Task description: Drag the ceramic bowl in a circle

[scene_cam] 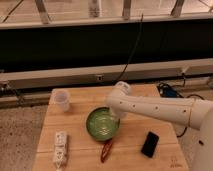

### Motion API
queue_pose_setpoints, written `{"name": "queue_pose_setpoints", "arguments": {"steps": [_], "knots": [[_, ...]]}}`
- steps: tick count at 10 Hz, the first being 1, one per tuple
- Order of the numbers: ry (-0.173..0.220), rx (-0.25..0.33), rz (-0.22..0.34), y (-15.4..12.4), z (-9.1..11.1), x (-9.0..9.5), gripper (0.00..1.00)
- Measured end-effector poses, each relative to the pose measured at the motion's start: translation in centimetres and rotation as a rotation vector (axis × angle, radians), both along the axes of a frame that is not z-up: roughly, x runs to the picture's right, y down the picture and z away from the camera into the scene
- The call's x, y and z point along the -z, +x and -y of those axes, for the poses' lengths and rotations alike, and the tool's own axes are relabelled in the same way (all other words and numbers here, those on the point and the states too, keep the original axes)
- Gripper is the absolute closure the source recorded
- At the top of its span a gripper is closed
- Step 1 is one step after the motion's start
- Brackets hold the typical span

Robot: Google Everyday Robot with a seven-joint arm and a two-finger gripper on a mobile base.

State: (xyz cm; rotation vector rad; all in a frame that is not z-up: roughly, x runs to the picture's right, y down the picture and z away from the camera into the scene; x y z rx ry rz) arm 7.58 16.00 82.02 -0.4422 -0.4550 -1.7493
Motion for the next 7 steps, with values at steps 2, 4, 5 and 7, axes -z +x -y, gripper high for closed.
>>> {"name": "queue_pose_setpoints", "arguments": {"steps": [2,4,5,7], "knots": [[0.0,0.017,0.014,0.81,0.12,-0.14,1.0],[-0.001,0.025,0.02,0.84,0.15,-0.15,1.0],[0.001,0.031,0.03,0.67,0.29,-0.25,1.0],[0.003,0.039,0.041,0.63,0.59,-0.42,1.0]]}}
